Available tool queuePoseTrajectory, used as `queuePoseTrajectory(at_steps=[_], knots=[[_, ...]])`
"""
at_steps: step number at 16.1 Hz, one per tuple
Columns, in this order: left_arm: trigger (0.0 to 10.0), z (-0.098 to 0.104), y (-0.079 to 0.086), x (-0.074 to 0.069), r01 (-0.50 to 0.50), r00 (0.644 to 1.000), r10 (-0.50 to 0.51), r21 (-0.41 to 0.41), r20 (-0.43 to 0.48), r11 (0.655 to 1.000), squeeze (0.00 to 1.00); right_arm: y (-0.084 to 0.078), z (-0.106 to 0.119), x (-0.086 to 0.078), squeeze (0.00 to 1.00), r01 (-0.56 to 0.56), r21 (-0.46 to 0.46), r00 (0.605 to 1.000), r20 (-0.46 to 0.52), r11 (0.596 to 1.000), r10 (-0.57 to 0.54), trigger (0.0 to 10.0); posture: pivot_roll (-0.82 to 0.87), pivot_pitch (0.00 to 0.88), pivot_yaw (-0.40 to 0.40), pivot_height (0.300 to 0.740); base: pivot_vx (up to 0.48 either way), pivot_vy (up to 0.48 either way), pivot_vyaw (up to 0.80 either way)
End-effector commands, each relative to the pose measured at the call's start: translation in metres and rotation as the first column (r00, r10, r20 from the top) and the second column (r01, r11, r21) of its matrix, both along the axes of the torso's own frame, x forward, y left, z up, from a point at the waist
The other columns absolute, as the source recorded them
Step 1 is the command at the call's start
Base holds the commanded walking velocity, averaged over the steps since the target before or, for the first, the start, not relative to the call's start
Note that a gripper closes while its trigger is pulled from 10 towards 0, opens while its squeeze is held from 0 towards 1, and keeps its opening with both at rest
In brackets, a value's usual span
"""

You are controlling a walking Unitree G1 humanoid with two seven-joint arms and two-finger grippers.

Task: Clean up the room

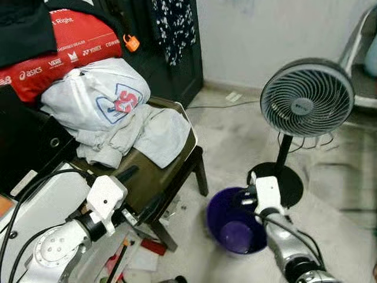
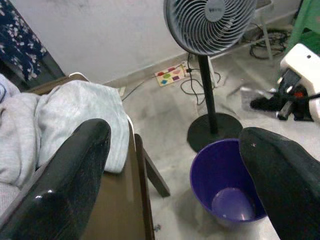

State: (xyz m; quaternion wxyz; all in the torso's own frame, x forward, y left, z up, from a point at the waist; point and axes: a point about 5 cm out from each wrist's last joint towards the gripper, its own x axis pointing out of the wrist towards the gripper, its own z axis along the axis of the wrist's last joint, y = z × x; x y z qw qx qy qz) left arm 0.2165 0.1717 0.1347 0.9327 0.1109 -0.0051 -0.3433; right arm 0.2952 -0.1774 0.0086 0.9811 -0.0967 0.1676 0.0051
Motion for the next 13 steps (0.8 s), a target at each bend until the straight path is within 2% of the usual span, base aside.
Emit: queuePoseTrajectory(at_steps=[1, 3, 7, 13], knots=[[10.0, 0.003, 0.005, -0.002, -0.005, 1.000, 0.005, 0.021, -0.004, 1.000, 0.00, 0.004, 0.009, 0.010, 0.00, 0.013, 0.008, 1.000, 0.026, 1.000, -0.013, 10.0, 0.13, 0.150, 0.204, 0.740, 0.000, 0.000, 0.00], [10.0, 0.002, 0.006, -0.005, -0.003, 1.000, 0.003, 0.026, -0.014, 1.000, 0.00, 0.007, 0.021, 0.021, 0.00, 0.027, 0.038, 0.997, 0.067, 0.999, -0.029, 10.0, 0.13, 0.153, 0.211, 0.740, 0.000, 0.000, 0.00], [10.0, 0.005, 0.002, -0.002, 0.001, 1.000, 0.000, 0.021, -0.012, 1.000, 0.00, 0.015, 0.011, 0.016, 0.00, 0.013, 0.015, 1.000, 0.012, 1.000, -0.013, 10.0, 0.15, 0.158, 0.209, 0.740, 0.000, 0.000, 0.00], [10.0, 0.009, 0.014, -0.014, -0.017, 0.999, 0.019, 0.048, -0.036, 0.999, 0.00, 0.020, 0.014, 0.020, 0.00, 0.060, 0.046, 0.998, 0.026, 0.997, -0.062, 10.0, 0.19, 0.184, 0.247, 0.740, 0.000, 0.000, 0.00]])
